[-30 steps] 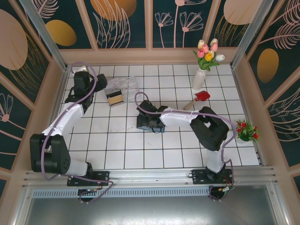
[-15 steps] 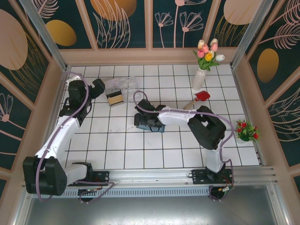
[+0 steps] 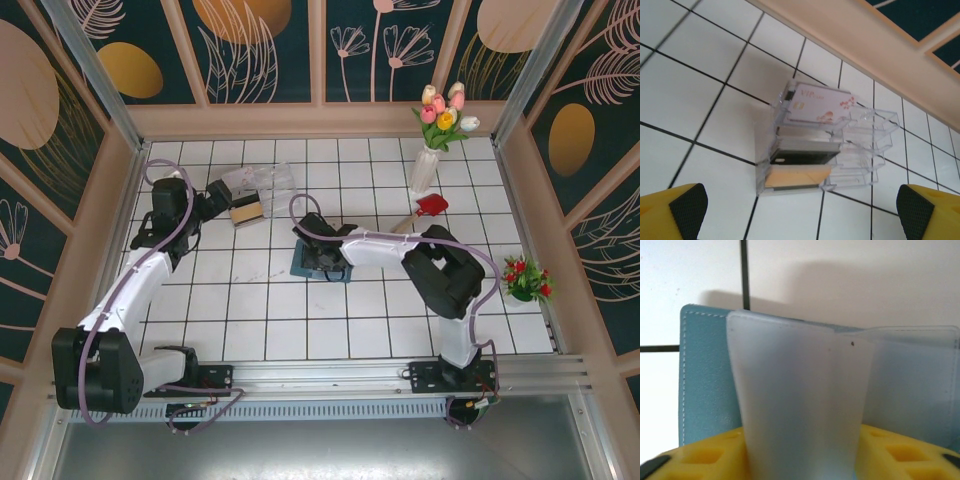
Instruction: Take the credit cards out of the card holder
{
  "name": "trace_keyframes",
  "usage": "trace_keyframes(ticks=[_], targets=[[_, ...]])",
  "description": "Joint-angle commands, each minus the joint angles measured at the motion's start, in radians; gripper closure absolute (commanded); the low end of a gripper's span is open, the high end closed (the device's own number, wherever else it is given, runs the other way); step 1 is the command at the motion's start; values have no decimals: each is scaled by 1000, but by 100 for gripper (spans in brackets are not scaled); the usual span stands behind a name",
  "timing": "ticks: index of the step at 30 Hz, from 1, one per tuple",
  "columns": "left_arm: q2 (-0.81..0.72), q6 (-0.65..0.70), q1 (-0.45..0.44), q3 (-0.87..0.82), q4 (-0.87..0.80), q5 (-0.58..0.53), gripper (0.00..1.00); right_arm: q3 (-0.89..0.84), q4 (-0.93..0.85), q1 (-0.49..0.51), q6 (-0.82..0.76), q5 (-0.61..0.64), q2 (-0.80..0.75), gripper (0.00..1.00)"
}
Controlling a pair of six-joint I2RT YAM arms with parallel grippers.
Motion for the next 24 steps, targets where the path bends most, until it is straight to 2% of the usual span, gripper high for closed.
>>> trace_keyframes(ticks=[1,5,8,12,14,17,19,22,24], targets=[[3,17,7,-12,-23,83,2,-82,-4,-26,17,-103,7,54],[-6,29,8,-17,-64,107,1,-101,66,-26,-55,-151,-18,59],[-18,9,8,-48,-55,131,1,-96,105,-26,-189,-200,-17,60],[-23,-17,8,-87,-35,163,1,-93,115,-26,-337,-205,-38,60],[-27,-24,8,-95,-32,161,2,-80,94,-31,-360,-177,-45,59],[-32,-34,8,-104,-28,154,2,-57,75,-43,-354,-168,-72,54],[-37,-40,8,-105,-27,138,1,-44,74,-45,-336,-166,-111,47],[-51,-51,8,-102,-32,80,1,-42,94,-45,-305,-160,-191,33],[-63,-60,8,-99,-32,22,1,-49,115,-50,-289,-141,-244,31]])
